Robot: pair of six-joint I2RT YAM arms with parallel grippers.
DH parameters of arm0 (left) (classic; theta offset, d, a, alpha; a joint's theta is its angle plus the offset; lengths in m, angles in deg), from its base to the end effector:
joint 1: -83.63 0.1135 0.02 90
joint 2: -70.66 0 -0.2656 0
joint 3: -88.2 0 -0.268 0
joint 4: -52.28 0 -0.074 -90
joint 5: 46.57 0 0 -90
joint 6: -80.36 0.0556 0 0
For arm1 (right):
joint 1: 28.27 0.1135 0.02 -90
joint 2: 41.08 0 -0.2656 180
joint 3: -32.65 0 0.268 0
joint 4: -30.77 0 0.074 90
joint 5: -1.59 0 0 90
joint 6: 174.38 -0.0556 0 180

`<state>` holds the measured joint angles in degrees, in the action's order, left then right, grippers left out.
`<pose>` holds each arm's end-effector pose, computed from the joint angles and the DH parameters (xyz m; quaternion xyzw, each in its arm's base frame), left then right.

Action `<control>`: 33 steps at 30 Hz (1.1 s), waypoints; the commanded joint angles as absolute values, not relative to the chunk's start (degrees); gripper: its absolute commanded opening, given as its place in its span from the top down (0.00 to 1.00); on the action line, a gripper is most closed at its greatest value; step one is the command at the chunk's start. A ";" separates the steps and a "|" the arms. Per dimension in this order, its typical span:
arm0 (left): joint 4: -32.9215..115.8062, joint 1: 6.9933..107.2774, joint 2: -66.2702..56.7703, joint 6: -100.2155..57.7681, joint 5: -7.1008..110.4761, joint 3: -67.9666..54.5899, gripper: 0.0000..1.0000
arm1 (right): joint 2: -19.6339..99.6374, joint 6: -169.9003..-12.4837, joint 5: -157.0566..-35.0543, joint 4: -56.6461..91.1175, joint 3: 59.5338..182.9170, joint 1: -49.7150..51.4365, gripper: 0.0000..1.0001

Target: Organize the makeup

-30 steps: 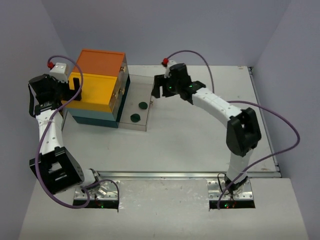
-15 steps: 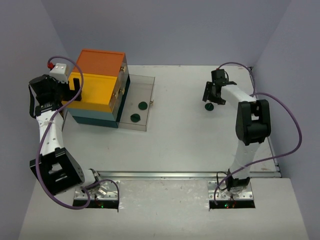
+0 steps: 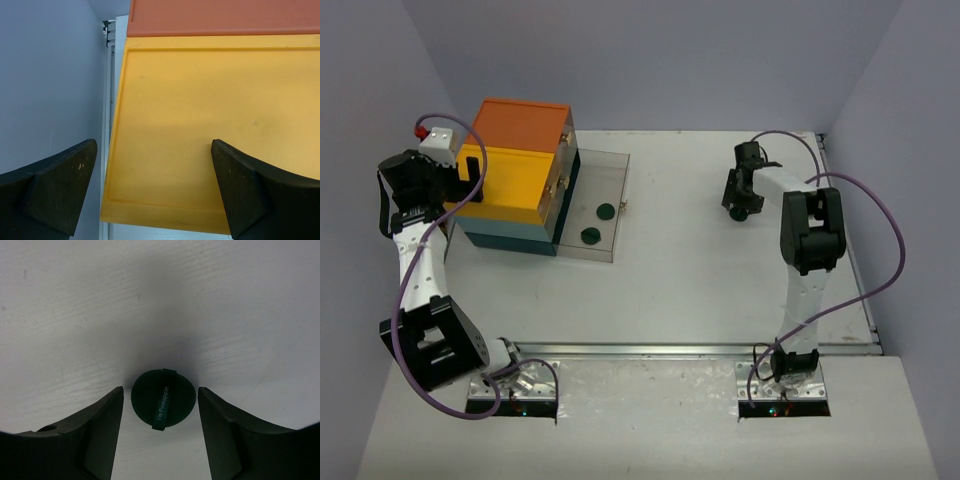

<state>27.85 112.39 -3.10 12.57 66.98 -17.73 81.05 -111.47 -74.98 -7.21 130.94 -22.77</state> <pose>0.2980 0.1382 0.3189 0.0638 0.8266 0.0744 0.5542 0.4660 0.0319 0.1172 0.2084 0.9409 -0.0410 0.2639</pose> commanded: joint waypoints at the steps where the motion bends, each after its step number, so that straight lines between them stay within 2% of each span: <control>1: 22.46 112.38 -5.19 14.78 64.00 -19.97 0.02 | 83.46 -112.65 -75.45 -7.77 134.20 -22.63 0.43; 4: 22.46 112.38 -5.11 14.88 63.99 -20.05 0.02 | 84.50 -113.03 -76.24 -7.06 133.18 -22.47 0.59; 6: 22.46 112.38 -5.02 14.96 64.08 -20.32 0.02 | 84.33 -112.43 -76.85 -6.71 132.28 -22.47 0.82; 8: 22.46 112.38 -4.99 14.97 63.96 -20.29 0.02 | 83.17 -111.57 -77.34 -5.64 130.68 -22.35 0.96; 9: 22.46 112.38 -4.93 14.94 63.88 -20.24 0.02 | 82.24 -111.10 -77.60 -4.77 129.88 -22.26 1.00; 16: 22.46 112.38 -4.46 14.73 64.11 -20.59 0.02 | 72.03 -109.26 -80.31 0.90 123.51 -18.67 1.00; 22: 21.78 112.46 -4.18 15.93 62.85 -21.16 0.02 | 63.24 -105.67 -85.44 16.29 123.76 -3.12 1.00; 27: 19.86 112.46 -3.65 16.42 64.66 -21.38 0.01 | 70.71 -106.30 -87.92 23.98 132.63 6.48 1.00; 30: 18.86 112.51 -3.04 17.08 65.44 -21.55 0.02 | 80.96 -105.52 -87.94 18.18 146.11 9.98 1.00; 33: 18.60 112.46 -2.71 17.64 65.36 -21.99 0.01 | 88.56 -106.44 -90.32 15.78 154.38 12.09 0.97</control>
